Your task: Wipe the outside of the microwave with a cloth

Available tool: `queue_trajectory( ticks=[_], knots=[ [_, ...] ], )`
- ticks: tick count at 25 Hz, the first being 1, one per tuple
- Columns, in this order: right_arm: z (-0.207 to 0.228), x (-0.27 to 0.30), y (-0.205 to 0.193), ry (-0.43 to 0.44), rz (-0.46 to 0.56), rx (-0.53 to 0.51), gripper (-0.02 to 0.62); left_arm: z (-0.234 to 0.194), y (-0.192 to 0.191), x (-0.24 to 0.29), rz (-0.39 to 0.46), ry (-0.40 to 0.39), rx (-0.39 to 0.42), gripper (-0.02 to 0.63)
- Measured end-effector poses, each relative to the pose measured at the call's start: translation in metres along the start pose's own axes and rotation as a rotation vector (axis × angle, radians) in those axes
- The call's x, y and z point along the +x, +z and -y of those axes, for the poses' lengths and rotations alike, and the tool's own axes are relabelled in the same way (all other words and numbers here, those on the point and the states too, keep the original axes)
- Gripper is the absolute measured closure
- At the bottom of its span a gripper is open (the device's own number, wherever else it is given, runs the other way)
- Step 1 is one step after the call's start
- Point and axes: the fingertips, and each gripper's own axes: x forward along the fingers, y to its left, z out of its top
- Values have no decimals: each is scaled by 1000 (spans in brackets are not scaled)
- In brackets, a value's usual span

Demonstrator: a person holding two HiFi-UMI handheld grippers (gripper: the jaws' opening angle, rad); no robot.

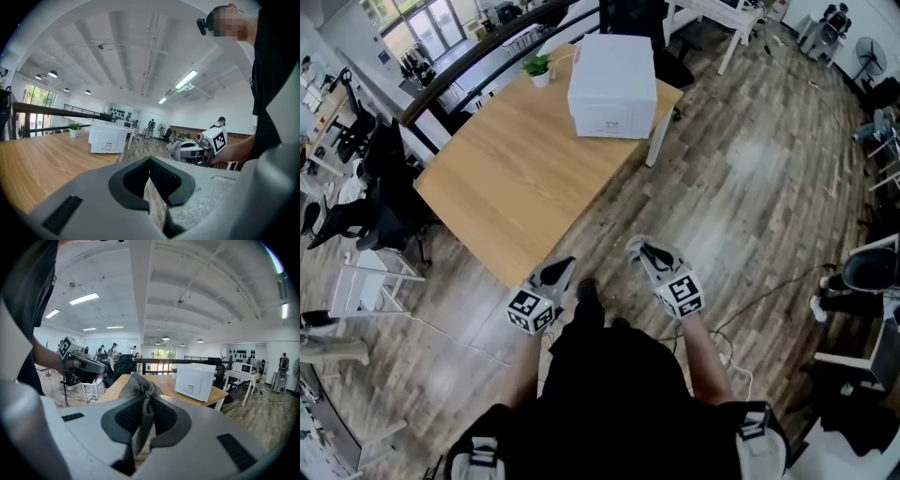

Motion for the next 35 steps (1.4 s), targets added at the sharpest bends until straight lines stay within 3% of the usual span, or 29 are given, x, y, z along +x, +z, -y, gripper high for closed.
queue_trajectory(
  ticks=[24,35],
  knots=[
    [59,141,33,-88,-69,1,563,-161,45,72,-14,-113,10,603],
    [71,186,41,-96,-55,14,563,-212,50,84,-32,-109,11,603]
  ],
)
